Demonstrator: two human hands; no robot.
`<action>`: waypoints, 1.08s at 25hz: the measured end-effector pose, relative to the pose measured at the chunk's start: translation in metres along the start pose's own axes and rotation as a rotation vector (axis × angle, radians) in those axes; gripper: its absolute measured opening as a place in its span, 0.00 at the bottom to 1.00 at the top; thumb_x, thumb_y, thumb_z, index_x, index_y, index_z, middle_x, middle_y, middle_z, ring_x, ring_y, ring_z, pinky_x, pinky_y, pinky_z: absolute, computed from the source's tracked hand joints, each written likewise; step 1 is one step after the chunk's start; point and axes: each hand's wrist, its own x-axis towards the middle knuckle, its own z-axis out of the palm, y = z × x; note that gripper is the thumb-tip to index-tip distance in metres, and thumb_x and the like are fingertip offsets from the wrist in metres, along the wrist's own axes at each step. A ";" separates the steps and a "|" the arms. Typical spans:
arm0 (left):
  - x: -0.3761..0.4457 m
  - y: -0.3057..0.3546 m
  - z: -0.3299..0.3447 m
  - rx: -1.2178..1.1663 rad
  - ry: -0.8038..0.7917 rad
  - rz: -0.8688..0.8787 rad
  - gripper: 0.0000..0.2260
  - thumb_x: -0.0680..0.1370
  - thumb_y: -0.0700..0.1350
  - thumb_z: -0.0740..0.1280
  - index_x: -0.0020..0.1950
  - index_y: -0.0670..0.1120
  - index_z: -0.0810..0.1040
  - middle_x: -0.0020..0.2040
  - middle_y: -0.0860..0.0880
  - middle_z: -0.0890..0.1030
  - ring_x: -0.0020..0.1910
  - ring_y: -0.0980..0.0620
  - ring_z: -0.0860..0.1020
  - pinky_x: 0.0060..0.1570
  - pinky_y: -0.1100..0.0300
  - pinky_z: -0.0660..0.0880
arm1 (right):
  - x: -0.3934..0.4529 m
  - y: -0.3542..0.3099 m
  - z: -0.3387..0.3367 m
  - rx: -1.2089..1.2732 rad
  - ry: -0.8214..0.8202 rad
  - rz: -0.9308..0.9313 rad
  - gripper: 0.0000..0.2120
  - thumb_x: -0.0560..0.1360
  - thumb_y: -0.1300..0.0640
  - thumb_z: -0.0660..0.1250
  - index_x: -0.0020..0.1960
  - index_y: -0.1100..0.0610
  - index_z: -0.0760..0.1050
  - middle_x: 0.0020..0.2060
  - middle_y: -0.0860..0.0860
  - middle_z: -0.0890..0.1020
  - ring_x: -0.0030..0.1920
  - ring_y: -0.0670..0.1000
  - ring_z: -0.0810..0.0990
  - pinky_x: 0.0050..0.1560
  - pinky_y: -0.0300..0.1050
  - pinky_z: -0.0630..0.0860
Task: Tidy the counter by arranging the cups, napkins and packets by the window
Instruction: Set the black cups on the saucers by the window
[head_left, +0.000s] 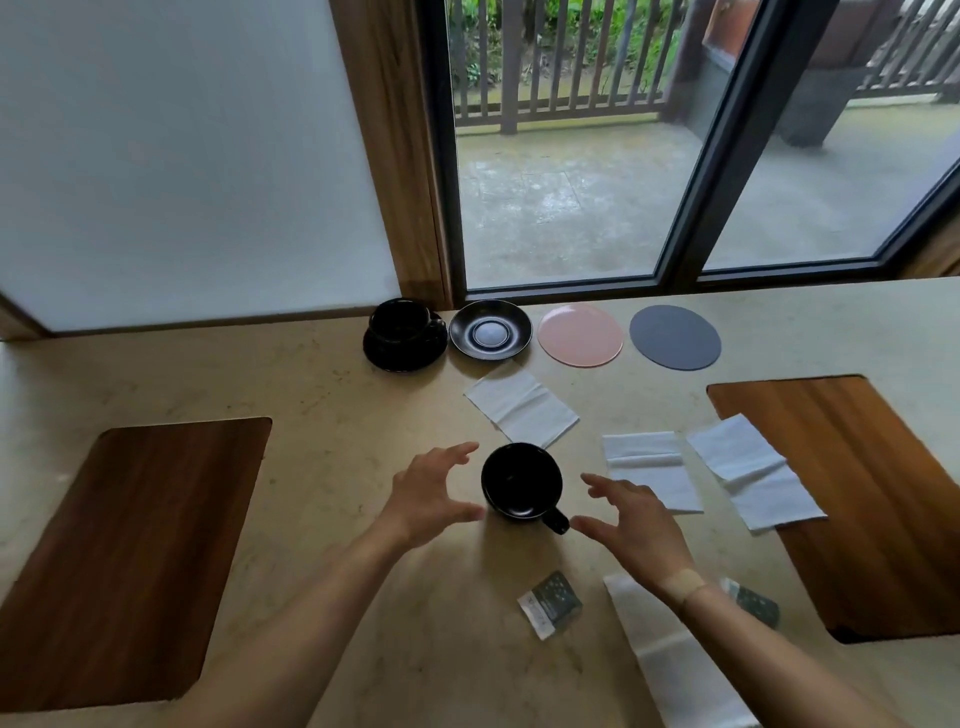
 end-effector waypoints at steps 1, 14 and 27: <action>-0.001 0.002 0.003 0.007 -0.005 -0.018 0.39 0.66 0.57 0.76 0.73 0.62 0.62 0.65 0.57 0.73 0.65 0.53 0.68 0.66 0.50 0.64 | 0.000 0.002 0.002 0.004 -0.021 -0.007 0.29 0.72 0.41 0.70 0.71 0.42 0.67 0.59 0.42 0.78 0.60 0.47 0.72 0.56 0.43 0.72; 0.028 0.004 0.014 0.038 -0.212 -0.033 0.48 0.63 0.50 0.77 0.77 0.60 0.54 0.75 0.54 0.65 0.73 0.48 0.59 0.70 0.41 0.60 | 0.013 0.002 0.028 0.010 -0.112 0.036 0.29 0.70 0.38 0.69 0.69 0.39 0.68 0.50 0.38 0.80 0.53 0.43 0.78 0.55 0.45 0.78; 0.053 -0.002 0.013 0.202 -0.293 0.048 0.46 0.63 0.55 0.77 0.76 0.59 0.57 0.61 0.52 0.71 0.61 0.49 0.63 0.64 0.49 0.64 | 0.036 0.005 0.022 0.044 -0.101 -0.027 0.21 0.74 0.51 0.70 0.66 0.38 0.73 0.49 0.41 0.83 0.43 0.42 0.80 0.49 0.43 0.79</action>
